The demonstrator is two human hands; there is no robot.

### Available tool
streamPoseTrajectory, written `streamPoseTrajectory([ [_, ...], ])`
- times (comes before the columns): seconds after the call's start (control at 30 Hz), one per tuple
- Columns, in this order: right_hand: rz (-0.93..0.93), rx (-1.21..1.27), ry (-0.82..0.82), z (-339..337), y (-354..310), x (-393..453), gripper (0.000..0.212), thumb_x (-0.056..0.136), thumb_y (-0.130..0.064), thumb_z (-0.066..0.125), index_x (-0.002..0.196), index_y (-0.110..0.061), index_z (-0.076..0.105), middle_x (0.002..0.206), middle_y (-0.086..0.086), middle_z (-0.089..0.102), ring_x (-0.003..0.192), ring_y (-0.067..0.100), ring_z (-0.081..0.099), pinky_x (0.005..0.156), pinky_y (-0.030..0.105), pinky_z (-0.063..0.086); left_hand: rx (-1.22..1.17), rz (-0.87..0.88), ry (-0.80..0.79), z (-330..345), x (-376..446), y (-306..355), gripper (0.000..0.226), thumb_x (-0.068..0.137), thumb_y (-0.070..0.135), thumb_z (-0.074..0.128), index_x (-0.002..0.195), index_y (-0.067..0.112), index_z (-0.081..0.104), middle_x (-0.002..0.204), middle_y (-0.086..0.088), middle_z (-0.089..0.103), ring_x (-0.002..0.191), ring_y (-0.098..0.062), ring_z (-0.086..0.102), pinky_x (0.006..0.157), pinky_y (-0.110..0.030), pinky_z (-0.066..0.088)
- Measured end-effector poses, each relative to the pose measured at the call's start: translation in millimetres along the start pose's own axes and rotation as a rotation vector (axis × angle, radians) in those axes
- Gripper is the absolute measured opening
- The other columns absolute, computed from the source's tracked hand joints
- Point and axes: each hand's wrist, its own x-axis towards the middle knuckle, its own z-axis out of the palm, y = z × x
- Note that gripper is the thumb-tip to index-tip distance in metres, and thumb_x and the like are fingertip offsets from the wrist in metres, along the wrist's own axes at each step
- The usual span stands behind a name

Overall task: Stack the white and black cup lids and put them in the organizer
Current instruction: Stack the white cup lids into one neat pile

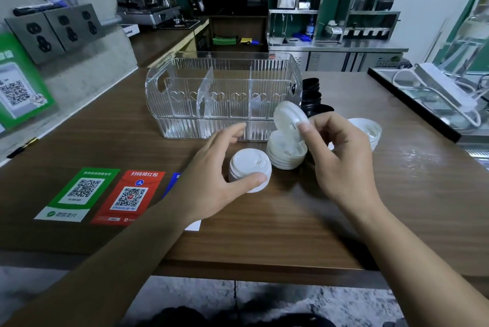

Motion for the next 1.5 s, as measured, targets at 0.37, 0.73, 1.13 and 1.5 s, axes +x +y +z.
streamPoseTrajectory([
  [0.37, 0.237, 0.473, -0.28, 27, -11, 4, 0.024, 0.116, -0.013, 0.055, 0.117, 0.001, 0.074, 0.073, 0.022, 0.052, 0.07, 0.026, 0.045, 0.063, 0.031, 0.039, -0.061, 0.175, 0.132, -7, -3, 13, 0.097, 0.088, 0.024, 0.1, 0.171, 0.026, 0.05, 0.162, 0.02, 0.059, 0.155, -0.006, 0.053, 0.126, -0.018, 0.036],
  [0.73, -0.145, -0.166, -0.457, 7, -7, -8, 0.059, 0.099, -0.038, 0.082, 0.154, -0.03, 0.062, 0.15, -0.019, 0.064, 0.148, 0.014, 0.054, 0.125, 0.048, 0.04, -0.03, 0.158, 0.012, -12, -4, 6, 0.081, 0.093, 0.029, 0.094, 0.166, 0.021, 0.058, 0.154, 0.011, 0.06, 0.151, -0.012, 0.055, 0.124, -0.018, 0.036],
  [1.13, -0.187, -0.503, -0.338, 22, 6, -14, 0.067, 0.091, -0.072, 0.073, 0.142, -0.028, 0.07, 0.135, -0.015, 0.069, 0.116, 0.013, 0.056, 0.102, 0.041, 0.038, -0.038, -0.031, -0.163, -11, -5, -4, 0.13, 0.083, 0.052, 0.101, 0.181, 0.047, 0.015, 0.167, 0.028, 0.052, 0.158, 0.003, 0.045, 0.134, -0.04, 0.037],
  [1.5, -0.247, -0.663, -0.295, 32, 4, -16, 0.067, 0.089, -0.079, 0.066, 0.13, -0.028, 0.076, 0.106, -0.01, 0.076, 0.102, 0.021, 0.058, 0.087, 0.039, 0.035, 0.026, -0.114, -0.175, -3, 0, -15, 0.124, 0.08, 0.066, 0.095, 0.176, 0.056, 0.017, 0.156, 0.023, 0.061, 0.145, -0.001, 0.054, 0.128, -0.035, 0.042],
])
